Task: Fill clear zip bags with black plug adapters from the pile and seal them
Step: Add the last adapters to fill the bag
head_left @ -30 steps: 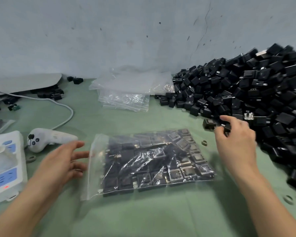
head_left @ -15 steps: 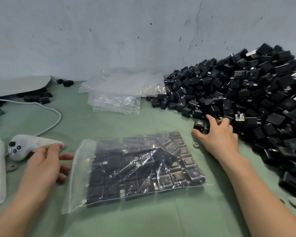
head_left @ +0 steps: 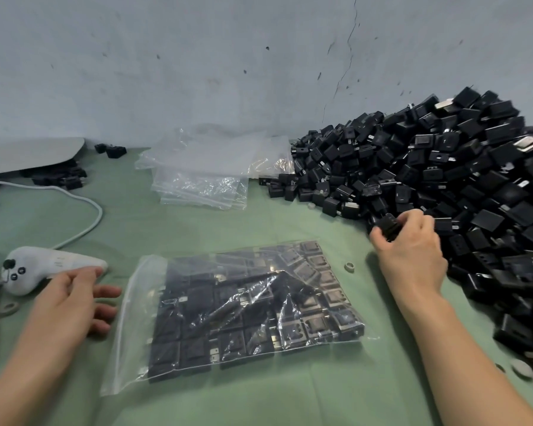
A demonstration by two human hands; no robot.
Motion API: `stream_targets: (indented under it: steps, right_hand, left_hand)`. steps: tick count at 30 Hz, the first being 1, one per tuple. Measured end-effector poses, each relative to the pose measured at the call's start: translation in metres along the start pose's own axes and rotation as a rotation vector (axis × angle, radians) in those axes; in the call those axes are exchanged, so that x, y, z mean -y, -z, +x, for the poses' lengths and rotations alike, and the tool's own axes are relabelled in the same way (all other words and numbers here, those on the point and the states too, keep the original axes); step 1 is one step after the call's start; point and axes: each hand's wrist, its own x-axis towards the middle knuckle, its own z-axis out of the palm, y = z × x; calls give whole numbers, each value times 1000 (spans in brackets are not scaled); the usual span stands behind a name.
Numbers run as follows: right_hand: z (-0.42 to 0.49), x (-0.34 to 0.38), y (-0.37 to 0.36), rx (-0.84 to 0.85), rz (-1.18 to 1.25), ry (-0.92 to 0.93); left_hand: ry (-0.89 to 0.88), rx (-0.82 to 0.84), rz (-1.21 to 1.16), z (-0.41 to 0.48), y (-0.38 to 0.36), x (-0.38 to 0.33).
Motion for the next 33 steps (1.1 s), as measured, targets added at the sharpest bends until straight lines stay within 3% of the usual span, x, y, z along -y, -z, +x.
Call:
stream_targets:
  steps: [6, 15, 24, 33]
  right_hand:
    - [0, -5, -1, 71, -128, -72]
    - [18, -11, 7, 253, -159, 22]
    - [28, -7, 7, 439, -341, 21]
    - [19, 3, 8, 336, -188, 14]
  left_hand:
    - [-3, 17, 1, -4, 0, -1]
    - [-81, 34, 23, -17, 0, -5]
    - [-85, 30, 30, -23, 0, -9]
    - [-93, 25, 23, -19, 0, -7]
